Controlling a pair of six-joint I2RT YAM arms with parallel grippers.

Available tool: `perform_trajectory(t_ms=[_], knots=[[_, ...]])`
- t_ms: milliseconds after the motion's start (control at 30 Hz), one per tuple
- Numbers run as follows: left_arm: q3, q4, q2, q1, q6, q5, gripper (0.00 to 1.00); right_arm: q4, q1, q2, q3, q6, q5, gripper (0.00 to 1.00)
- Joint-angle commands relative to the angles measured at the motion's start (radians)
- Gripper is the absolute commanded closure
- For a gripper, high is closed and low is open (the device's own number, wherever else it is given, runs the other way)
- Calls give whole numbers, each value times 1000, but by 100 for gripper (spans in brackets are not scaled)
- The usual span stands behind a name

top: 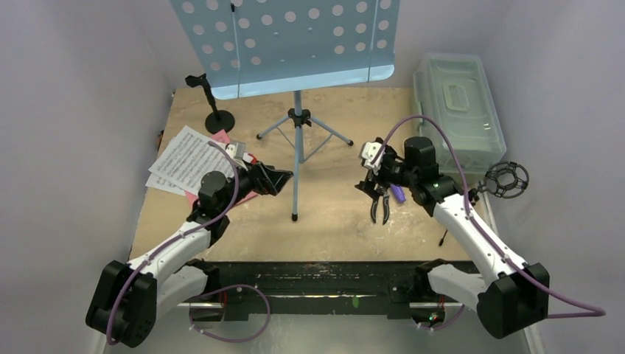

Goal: Pack up the instrument practice props
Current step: Unscrew the knob on the music stand, then close the music stand at the center of the board.

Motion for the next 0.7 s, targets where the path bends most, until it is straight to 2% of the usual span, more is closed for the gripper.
perform_trajectory(t_ms=[0, 67, 133, 233, 400, 533, 667], knots=[[-20, 92, 10, -2, -71, 14, 2, -139, -89, 37, 13, -129, 59, 1], [-13, 93, 30, -2, -79, 37, 3, -210, -118, 74, 53, -191, 47, 1], [-9, 95, 43, -3, -81, 55, 4, -178, -138, 70, 38, -224, 9, 1], [5, 74, 47, -4, -67, 49, 5, -3, -138, 49, -37, -198, -69, 1], [74, -65, 32, -30, 34, -34, 6, 342, -139, 182, -83, -46, -170, 1], [127, -113, 33, -124, 144, -154, 6, 657, -138, 296, -89, 60, -282, 1], [138, -87, 60, -218, 260, -300, 7, 904, -134, 416, -37, 215, -354, 2]])
